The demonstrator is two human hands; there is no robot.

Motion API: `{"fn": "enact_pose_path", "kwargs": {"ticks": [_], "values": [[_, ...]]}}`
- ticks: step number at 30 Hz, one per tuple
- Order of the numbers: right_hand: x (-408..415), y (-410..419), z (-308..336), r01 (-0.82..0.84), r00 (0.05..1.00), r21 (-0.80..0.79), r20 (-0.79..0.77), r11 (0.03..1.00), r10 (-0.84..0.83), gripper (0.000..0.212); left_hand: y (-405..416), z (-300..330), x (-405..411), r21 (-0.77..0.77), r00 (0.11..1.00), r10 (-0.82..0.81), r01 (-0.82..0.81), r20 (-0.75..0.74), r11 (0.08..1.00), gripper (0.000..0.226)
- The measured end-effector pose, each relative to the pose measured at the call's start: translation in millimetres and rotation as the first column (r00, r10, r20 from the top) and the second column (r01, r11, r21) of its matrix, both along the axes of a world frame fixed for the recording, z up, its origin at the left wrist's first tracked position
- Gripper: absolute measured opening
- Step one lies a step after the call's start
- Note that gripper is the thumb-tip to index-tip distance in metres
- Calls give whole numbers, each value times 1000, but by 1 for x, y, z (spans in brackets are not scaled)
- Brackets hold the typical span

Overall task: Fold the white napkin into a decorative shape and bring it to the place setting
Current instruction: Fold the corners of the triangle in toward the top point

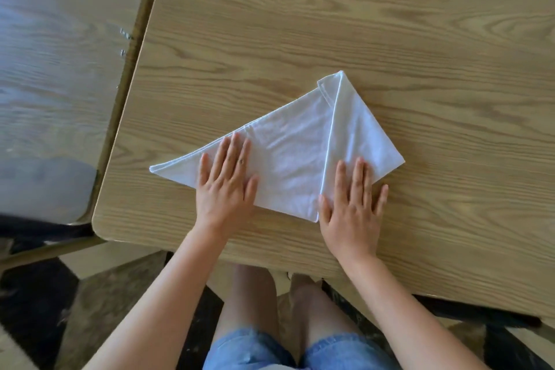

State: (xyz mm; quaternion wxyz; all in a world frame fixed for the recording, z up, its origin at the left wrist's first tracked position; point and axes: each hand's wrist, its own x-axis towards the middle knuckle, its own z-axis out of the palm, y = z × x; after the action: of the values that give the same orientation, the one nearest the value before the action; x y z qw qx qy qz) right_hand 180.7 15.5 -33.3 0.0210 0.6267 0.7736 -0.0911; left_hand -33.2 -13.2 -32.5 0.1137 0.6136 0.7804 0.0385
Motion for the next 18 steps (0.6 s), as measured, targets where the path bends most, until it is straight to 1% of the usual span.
{"fn": "enact_pose_path", "kwargs": {"ticks": [1, 4, 7, 9, 12, 14, 16, 18], "values": [[-6, -7, 1, -44, 999, 8, 7, 999, 44, 65, -17, 5, -15, -2, 996, 83, -83, -20, 997, 63], [-2, -3, -1, -19, 1000, 9, 21, 1000, 19, 65, -23, 7, -35, -56, 979, 203, -204, -14, 977, 63], [-2, -2, -3, -7, 1000, 10, 22, 1000, 7, 65, -26, 12, -52, -61, 952, 306, -306, -5, 950, 58], [-1, -2, -4, -8, 1000, 16, 18, 1000, 8, 64, -34, 17, -59, -33, 941, 339, -339, -14, 940, 55], [-2, -3, -3, -15, 1000, 17, 16, 1000, 15, 65, -42, 26, -66, 62, 949, 308, -304, -64, 951, 49], [-2, -2, -3, -13, 1000, 22, 14, 1000, 13, 65, -40, 30, -71, 84, 941, 328, -321, -87, 943, 44], [-2, -2, -2, -11, 1000, 26, 3, 1000, 11, 65, -35, 36, -75, 74, 911, 408, -404, -57, 912, 35], [-2, -2, -2, -16, 1000, 35, -8, 999, 16, 64, -30, 43, -79, 47, 880, 475, -476, 23, 878, 25]]}}
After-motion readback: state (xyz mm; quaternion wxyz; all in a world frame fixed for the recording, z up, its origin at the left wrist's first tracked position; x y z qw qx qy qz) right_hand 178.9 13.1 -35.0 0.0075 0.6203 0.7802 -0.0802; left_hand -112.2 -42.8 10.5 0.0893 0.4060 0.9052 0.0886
